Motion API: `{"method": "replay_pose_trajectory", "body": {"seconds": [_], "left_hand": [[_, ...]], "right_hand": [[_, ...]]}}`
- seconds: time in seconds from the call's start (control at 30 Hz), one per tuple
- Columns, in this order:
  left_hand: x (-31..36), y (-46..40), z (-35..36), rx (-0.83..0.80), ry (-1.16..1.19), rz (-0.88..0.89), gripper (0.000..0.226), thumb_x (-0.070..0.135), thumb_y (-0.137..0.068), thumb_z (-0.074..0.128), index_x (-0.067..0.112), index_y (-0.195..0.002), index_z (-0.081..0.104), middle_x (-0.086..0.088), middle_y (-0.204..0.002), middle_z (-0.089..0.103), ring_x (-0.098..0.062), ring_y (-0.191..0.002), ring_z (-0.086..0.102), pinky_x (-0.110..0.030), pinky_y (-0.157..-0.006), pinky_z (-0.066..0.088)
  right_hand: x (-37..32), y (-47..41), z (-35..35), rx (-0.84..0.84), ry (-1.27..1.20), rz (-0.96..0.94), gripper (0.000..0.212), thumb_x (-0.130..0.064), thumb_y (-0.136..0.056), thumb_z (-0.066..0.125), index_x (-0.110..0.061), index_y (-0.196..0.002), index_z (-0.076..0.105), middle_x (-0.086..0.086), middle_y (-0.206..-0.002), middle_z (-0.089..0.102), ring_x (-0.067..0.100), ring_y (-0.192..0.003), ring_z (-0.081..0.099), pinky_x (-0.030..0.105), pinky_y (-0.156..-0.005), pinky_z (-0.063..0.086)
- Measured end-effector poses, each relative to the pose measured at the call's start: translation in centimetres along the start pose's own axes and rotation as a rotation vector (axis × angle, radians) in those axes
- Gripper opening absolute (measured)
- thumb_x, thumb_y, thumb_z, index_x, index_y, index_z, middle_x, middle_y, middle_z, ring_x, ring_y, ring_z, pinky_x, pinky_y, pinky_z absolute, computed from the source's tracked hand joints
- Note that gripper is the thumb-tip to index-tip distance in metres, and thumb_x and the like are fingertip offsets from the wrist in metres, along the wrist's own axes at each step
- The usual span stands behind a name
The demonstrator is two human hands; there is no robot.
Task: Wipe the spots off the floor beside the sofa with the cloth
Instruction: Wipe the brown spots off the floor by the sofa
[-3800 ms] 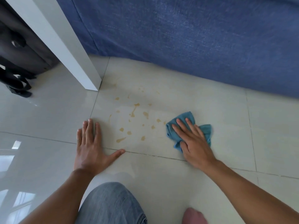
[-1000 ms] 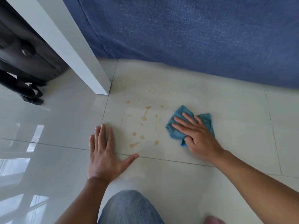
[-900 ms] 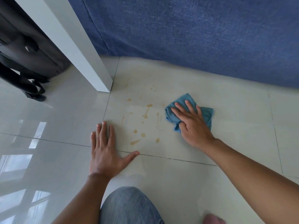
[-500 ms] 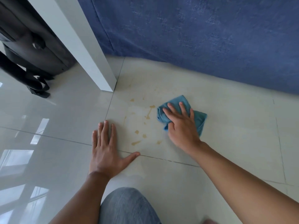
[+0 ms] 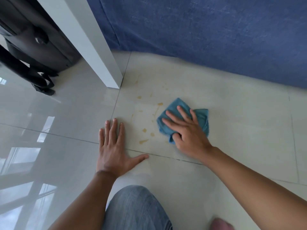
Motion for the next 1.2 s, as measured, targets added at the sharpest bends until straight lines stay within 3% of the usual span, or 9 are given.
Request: {"method": "replay_pose_trajectory", "body": {"seconds": [0.1, 0.27, 0.43, 0.53, 0.63, 0.8, 0.93, 1.03, 1.2], "left_hand": [[-0.1, 0.0, 0.0, 0.001, -0.004, -0.001, 0.138, 0.101, -0.061, 0.040, 0.004, -0.158, 0.020, -0.015, -0.168, 0.004, -0.031, -0.155, -0.008, -0.053, -0.125, 0.004], [0.1, 0.0, 0.1, -0.001, -0.004, 0.004, 0.138, 0.102, -0.061, 0.037, 0.005, -0.158, 0.019, -0.015, -0.168, 0.004, -0.031, -0.155, -0.007, -0.054, -0.125, 0.005], [0.1, 0.1, -0.1, 0.011, 0.010, 0.007, 0.137, 0.100, -0.062, 0.039, 0.003, -0.156, 0.024, -0.017, -0.167, 0.009, -0.033, -0.155, -0.002, -0.055, -0.124, 0.008], [0.0, -0.1, -0.1, 0.011, 0.004, 0.005, 0.137, 0.101, -0.062, 0.039, 0.004, -0.157, 0.022, -0.016, -0.168, 0.007, -0.032, -0.156, -0.004, -0.053, -0.125, 0.006], [0.1, 0.0, -0.1, 0.015, 0.007, 0.017, 0.136, 0.100, -0.062, 0.039, 0.004, -0.157, 0.022, -0.016, -0.168, 0.007, -0.032, -0.156, -0.005, -0.053, -0.125, 0.005], [0.0, 0.1, -0.1, 0.022, 0.019, 0.024, 0.135, 0.099, -0.063, 0.041, 0.003, -0.156, 0.025, -0.017, -0.167, 0.010, -0.032, -0.156, -0.002, -0.053, -0.125, 0.006], [0.2, 0.0, -0.1, 0.006, 0.024, 0.025, 0.135, 0.100, -0.063, 0.038, 0.003, -0.156, 0.025, -0.017, -0.167, 0.011, -0.033, -0.156, -0.002, -0.054, -0.124, 0.006], [0.1, 0.0, -0.1, -0.008, 0.023, 0.023, 0.135, 0.101, -0.064, 0.036, 0.003, -0.157, 0.024, -0.017, -0.168, 0.009, -0.032, -0.156, -0.004, -0.053, -0.125, 0.004], [0.1, 0.2, -0.3, 0.003, 0.026, 0.024, 0.134, 0.100, -0.064, 0.039, 0.004, -0.157, 0.024, -0.016, -0.168, 0.009, -0.032, -0.156, -0.003, -0.051, -0.125, 0.002]], "right_hand": [[0.4, 3.4, 0.0, -0.030, -0.017, -0.126, 0.058, -0.019, -0.086, 0.041, -0.032, -0.141, 0.054, -0.013, -0.155, 0.041, 0.015, -0.152, 0.018, 0.050, -0.123, 0.010], [2.7, 1.3, -1.2, 0.068, -0.010, 0.142, 0.059, -0.022, -0.087, 0.035, -0.030, -0.143, 0.051, -0.010, -0.157, 0.038, 0.020, -0.153, 0.016, 0.051, -0.123, 0.005], [-0.5, 5.5, 0.7, -0.072, -0.037, -0.207, 0.057, -0.016, -0.084, 0.044, -0.032, -0.137, 0.059, -0.013, -0.154, 0.042, 0.015, -0.152, 0.019, 0.050, -0.123, 0.010], [3.3, 4.7, -1.1, 0.059, -0.075, -0.028, 0.057, -0.017, -0.083, 0.038, -0.030, -0.132, 0.063, -0.011, -0.150, 0.048, 0.014, -0.149, 0.027, 0.053, -0.120, 0.019], [1.8, 1.9, -0.9, 0.063, -0.043, 0.119, 0.059, -0.022, -0.084, 0.033, -0.030, -0.136, 0.059, -0.009, -0.153, 0.045, 0.022, -0.151, 0.024, 0.054, -0.121, 0.012], [-1.7, 5.8, 1.1, -0.105, -0.031, -0.233, 0.059, -0.016, -0.086, 0.047, -0.031, -0.142, 0.053, -0.014, -0.157, 0.037, 0.014, -0.153, 0.015, 0.049, -0.124, 0.009], [4.3, 3.9, -1.3, 0.034, -0.002, 0.057, 0.062, -0.020, -0.086, 0.036, -0.029, -0.147, 0.047, -0.012, -0.159, 0.033, 0.013, -0.152, 0.016, 0.050, -0.121, 0.016], [4.0, 0.2, -1.3, 0.045, 0.057, 0.190, 0.063, -0.026, -0.088, 0.029, -0.029, -0.149, 0.043, -0.008, -0.161, 0.031, 0.024, -0.153, 0.015, 0.052, -0.122, 0.011], [-1.6, 2.9, 1.1, -0.056, 0.056, -0.102, 0.060, -0.021, -0.089, 0.042, -0.033, -0.148, 0.043, -0.011, -0.161, 0.029, 0.018, -0.154, 0.011, 0.047, -0.124, 0.007]]}}
Point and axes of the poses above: each hand's wrist, its own y-axis away from the middle knuckle, its own z-axis out of the palm, x = y × z, the point moved 9 cm from there along -y, towards the middle knuckle
